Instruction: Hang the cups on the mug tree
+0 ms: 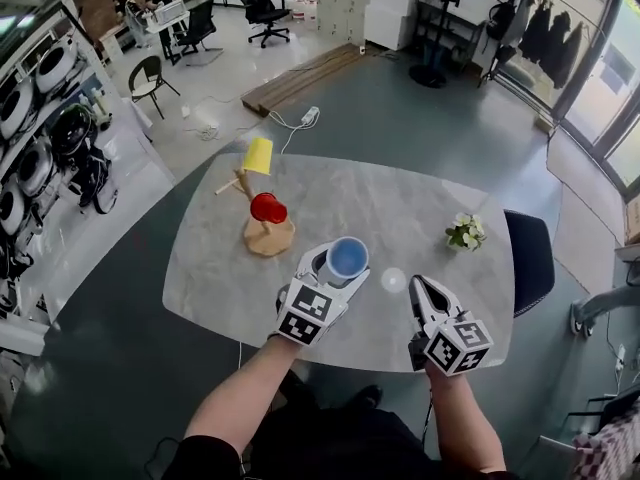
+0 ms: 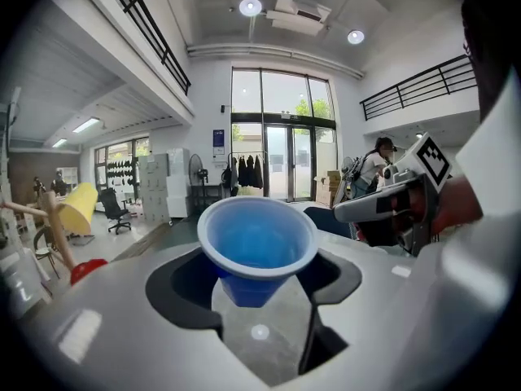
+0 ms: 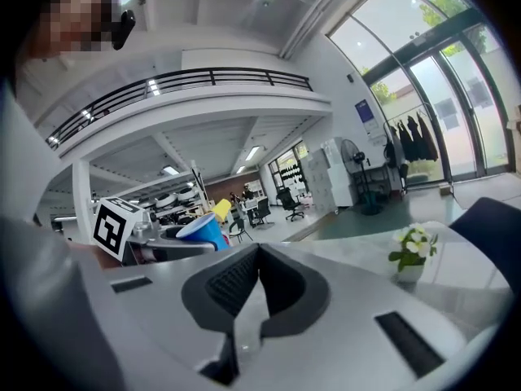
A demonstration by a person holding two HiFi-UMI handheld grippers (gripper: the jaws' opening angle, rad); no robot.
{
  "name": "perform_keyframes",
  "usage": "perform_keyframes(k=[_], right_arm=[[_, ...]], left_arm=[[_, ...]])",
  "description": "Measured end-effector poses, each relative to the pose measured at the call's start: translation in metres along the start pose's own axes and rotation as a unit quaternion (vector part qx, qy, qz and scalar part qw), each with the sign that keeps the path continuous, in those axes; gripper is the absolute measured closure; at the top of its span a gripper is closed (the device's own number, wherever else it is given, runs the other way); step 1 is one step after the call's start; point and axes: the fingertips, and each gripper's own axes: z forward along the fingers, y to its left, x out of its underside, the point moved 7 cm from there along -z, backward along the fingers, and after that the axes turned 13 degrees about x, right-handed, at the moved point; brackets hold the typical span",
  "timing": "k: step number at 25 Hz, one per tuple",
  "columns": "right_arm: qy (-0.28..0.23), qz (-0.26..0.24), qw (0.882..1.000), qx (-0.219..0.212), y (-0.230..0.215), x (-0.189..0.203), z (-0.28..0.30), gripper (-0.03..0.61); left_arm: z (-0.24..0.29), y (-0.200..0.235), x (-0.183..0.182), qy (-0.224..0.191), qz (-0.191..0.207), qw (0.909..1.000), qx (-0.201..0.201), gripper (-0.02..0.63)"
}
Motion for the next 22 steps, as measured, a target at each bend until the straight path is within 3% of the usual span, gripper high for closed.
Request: perform_keyframes(k=[11, 22], right_arm=[[0.0, -0.04, 0.998, -0.058, 0.138, -0.015, 0.073, 0.566], [-0.004, -0.044, 0.997, -0.065, 0.207, -0.015, 0.094, 0.566]], left_arm=[[-0.12, 0.076, 0.026, -0.017, -0.026, 0.9992, -0.026, 0.321], [-0.194, 0.119, 0.055, 0.002, -0.035, 0.9984, -0.044, 0.321]])
